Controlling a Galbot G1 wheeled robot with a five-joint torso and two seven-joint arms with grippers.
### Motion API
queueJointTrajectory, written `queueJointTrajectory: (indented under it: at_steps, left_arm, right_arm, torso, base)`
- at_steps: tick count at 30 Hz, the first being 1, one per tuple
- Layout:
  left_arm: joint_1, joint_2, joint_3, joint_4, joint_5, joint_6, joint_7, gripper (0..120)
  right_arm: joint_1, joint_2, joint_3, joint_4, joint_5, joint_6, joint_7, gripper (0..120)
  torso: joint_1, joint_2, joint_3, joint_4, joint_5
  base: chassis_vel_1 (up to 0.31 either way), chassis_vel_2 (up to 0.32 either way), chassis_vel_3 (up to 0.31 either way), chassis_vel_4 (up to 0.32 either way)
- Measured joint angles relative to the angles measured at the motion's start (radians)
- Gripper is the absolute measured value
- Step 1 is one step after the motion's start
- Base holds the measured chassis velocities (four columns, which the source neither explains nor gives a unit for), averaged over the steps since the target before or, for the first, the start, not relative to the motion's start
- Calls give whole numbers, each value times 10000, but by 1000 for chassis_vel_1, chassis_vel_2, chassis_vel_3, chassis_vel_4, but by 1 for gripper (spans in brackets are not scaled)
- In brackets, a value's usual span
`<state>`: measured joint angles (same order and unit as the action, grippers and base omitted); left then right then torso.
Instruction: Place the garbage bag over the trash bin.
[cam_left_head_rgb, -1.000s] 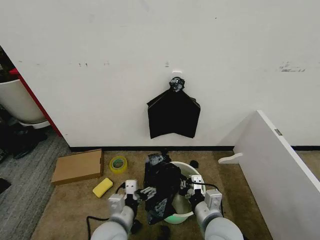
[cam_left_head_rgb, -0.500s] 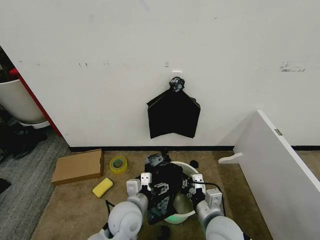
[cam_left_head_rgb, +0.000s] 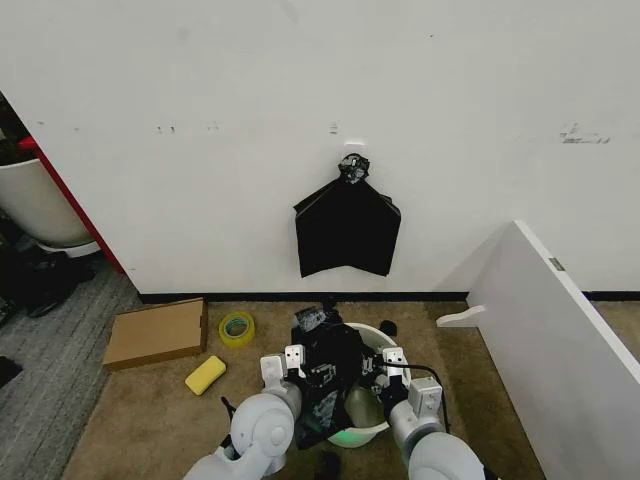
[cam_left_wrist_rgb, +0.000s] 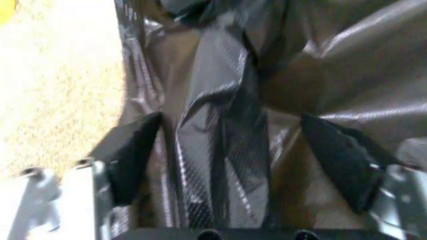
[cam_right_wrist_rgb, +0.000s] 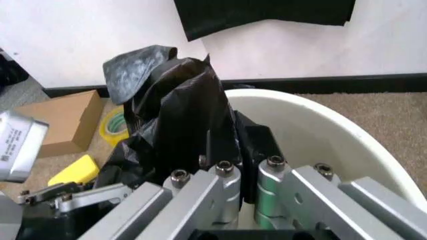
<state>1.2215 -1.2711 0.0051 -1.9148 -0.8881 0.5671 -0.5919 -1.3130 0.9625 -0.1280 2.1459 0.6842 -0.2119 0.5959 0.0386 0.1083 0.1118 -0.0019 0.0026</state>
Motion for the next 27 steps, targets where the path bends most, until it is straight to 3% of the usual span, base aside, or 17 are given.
queueJointTrajectory:
  at_steps: [4, 8, 10, 13, 20, 27]
  left_arm:
    - [4, -4, -13, 17, 7, 76, -18, 59]
    - [4, -3, -31, 51, 12, 75, -18, 52]
    - [5, -2, -50, 90, 17, 70, -17, 39]
    - [13, -9, -76, 127, 17, 65, -14, 31]
    - [197, -27, -360, 86, -215, 318, -33, 4]
    - [381, 33, -668, -20, -423, 449, -29, 1]
  right_arm:
    - [-8, -57, 117, 12, -66, 11, 6, 0]
    - [-9, -114, 179, 12, -74, 40, 6, 0]
    - [-9, -205, 222, -9, -74, 75, -3, 0]
    - [-9, -323, 272, -85, -64, 131, -42, 0]
    - [146, -880, 577, -858, 345, 486, -474, 0]
    - [99, -1079, 643, -1113, 376, 748, -697, 0]
  torso:
    - [0, 0, 0, 0, 0]
    - [0, 0, -1, 0, 1]
    - [-1, 0, -2, 0, 1]
    - [0, 1, -2, 1, 2]
    - [-2, 0, -2, 1, 1]
    - [-1, 0, 0, -2, -1]
  base:
    - [0, 0, 0, 0]
    - [0, 0, 0, 0]
    - [0, 0, 0, 0]
    - [0, 0, 0, 0]
    - [0, 0, 0, 0]
    - [0, 0, 0, 0]
